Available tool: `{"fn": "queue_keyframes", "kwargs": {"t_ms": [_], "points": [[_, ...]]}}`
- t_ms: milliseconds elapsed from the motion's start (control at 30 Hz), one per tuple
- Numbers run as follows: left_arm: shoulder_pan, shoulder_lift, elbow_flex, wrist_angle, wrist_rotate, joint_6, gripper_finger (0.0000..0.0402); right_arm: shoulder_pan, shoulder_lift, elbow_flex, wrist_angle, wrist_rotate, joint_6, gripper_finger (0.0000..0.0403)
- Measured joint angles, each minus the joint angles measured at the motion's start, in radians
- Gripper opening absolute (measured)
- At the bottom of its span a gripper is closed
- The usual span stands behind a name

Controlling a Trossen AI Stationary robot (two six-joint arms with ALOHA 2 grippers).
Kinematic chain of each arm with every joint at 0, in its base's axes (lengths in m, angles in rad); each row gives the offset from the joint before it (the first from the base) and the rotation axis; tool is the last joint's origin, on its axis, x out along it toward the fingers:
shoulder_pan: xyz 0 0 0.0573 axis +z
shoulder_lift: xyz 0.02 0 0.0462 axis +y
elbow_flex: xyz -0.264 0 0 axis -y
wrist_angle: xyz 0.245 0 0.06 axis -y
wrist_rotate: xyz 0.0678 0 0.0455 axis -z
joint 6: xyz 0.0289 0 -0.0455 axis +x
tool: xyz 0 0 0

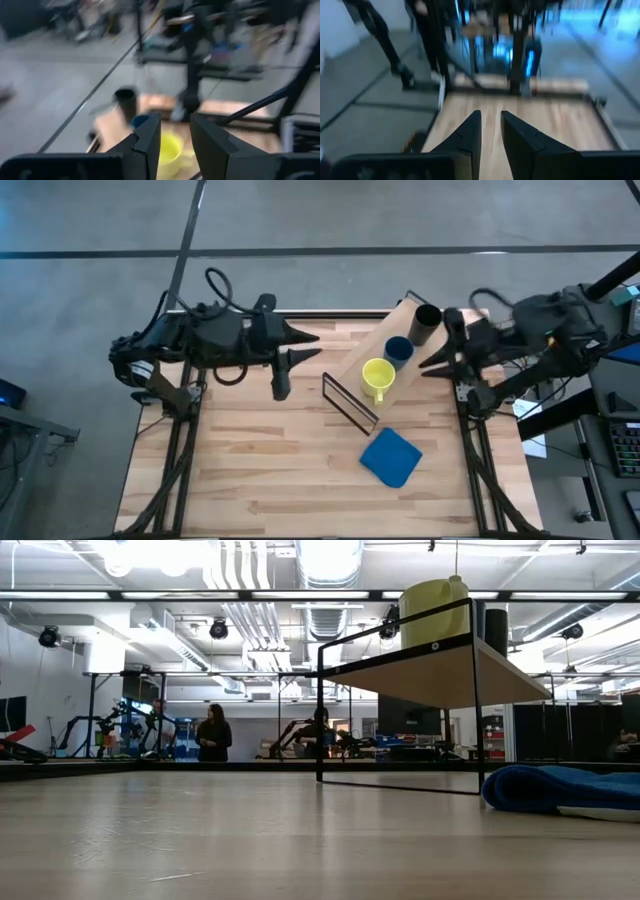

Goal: Stack small to large cups/mugs on shelf
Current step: Return to Home Position

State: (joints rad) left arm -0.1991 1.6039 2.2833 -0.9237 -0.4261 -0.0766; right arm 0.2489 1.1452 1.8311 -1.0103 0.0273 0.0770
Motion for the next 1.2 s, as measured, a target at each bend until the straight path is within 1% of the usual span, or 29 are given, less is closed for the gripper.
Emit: {"fn": "queue_keyframes", "kwargs": {"t_ms": [67,133,200,267,367,533,600,700,800,900,1100,1200], "points": [[-0.011,-0.002,0.000,0.068,0.060,0.055,0.0091,0.000,-0.019,0.000,0.062,0.000,-0.030,0.0068],[-0.026,-0.005,0.000,0.126,0.100,0.107,0.0091,0.000,-0.041,-0.007,0.091,0.002,-0.050,0.0068],[-0.044,-0.009,0.000,0.166,0.103,0.143,0.0091,0.000,-0.061,-0.017,0.111,0.032,-0.053,0.0068],[-0.056,-0.016,0.000,0.193,0.102,0.173,0.0091,0.001,-0.081,-0.030,0.110,0.091,-0.048,0.0068],[-0.073,-0.026,0.000,0.204,0.099,0.197,0.0091,0.000,-0.119,-0.065,0.128,0.151,-0.040,0.0068],[-0.093,-0.032,0.000,0.186,0.096,0.217,0.0091,0.005,-0.165,-0.156,0.265,0.150,-0.049,0.0068],[-0.104,-0.035,0.000,0.176,0.068,0.222,0.0091,0.006,-0.173,-0.192,0.292,0.155,-0.036,0.0068],[-0.114,-0.040,0.000,0.171,-0.016,0.225,0.0091,0.006,-0.165,-0.236,0.339,0.170,-0.066,0.0068],[-0.122,-0.051,0.000,0.162,-0.090,0.247,0.0091,0.006,-0.135,-0.244,0.377,0.229,-0.105,0.0068],[-0.125,-0.068,0.000,0.145,-0.108,0.246,0.0091,0.006,-0.109,-0.213,0.379,0.287,-0.137,0.0067],[-0.140,-0.101,-0.001,0.107,-0.161,0.242,0.0091,0.000,-0.062,-0.106,0.381,0.378,-0.271,0.0068],[-0.140,-0.114,-0.003,0.102,-0.167,0.250,0.0091,-0.026,-0.035,-0.071,0.380,0.385,-0.335,0.0067]]}}
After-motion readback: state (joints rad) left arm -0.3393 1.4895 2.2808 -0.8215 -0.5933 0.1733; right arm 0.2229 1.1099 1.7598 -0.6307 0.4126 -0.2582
